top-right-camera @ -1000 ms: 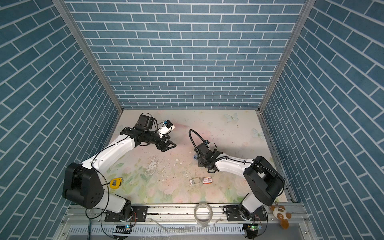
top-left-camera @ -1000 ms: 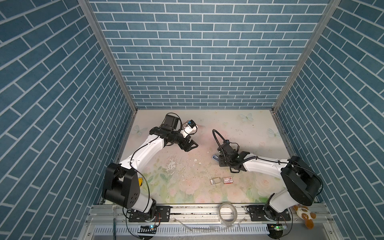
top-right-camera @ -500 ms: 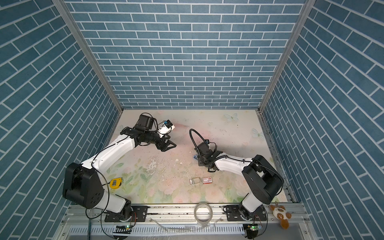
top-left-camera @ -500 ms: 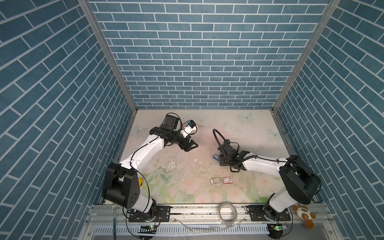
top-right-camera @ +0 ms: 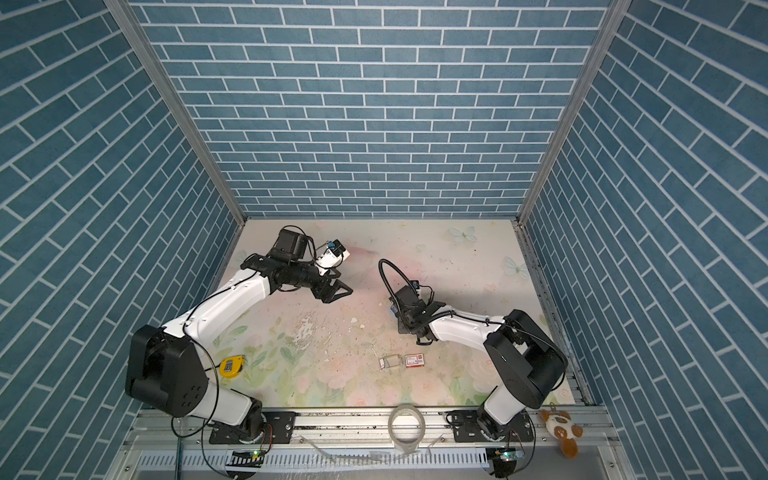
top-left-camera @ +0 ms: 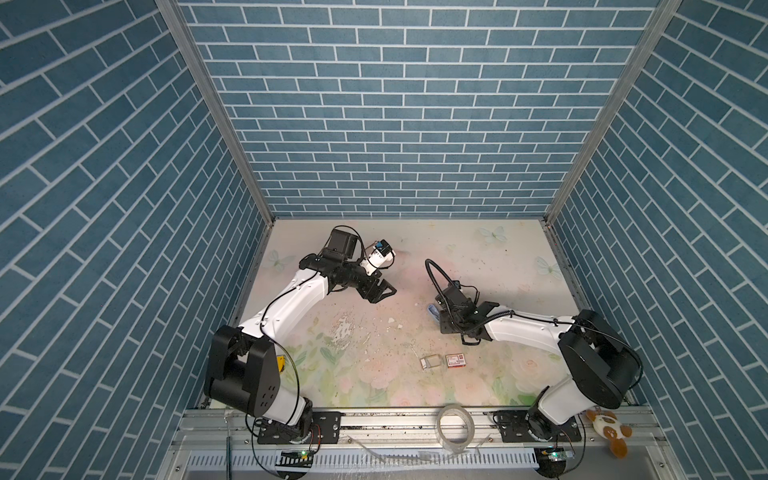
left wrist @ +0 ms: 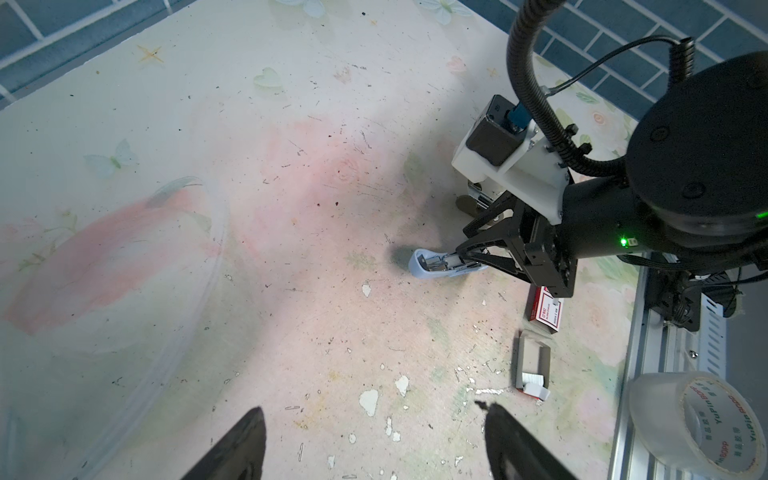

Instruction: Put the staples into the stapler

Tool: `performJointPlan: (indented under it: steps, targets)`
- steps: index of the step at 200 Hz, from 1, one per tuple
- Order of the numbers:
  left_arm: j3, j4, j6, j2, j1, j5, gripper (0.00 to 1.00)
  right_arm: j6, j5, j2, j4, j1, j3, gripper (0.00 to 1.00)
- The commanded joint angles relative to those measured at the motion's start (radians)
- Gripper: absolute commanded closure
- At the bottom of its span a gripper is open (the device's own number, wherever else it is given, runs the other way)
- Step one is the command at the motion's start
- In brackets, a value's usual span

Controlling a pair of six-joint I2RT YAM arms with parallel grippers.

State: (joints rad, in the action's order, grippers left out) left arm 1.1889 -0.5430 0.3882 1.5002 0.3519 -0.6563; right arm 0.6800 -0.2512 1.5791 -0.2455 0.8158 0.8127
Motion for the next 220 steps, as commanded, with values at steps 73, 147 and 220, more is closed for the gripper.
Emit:
performJointPlan:
  steps: [73, 147, 220]
  targets:
    - [-0.008, 0.002, -0.003, 0.003, 0.005, -0.009, 0.16, -0.047, -0.003, -0.089, 0.005, -0.004, 0.014, 0.65]
    - [-0.009, 0.001, -0.008, -0.015, 0.005, -0.003, 0.16, 0.009, 0.025, -0.216, -0.193, 0.139, 0.057, 0.69]
    - [-0.009, -0.001, -0.008, 0.017, 0.005, -0.011, 0.16, 0.211, -0.007, -0.211, -0.216, 0.398, -0.010, 0.73]
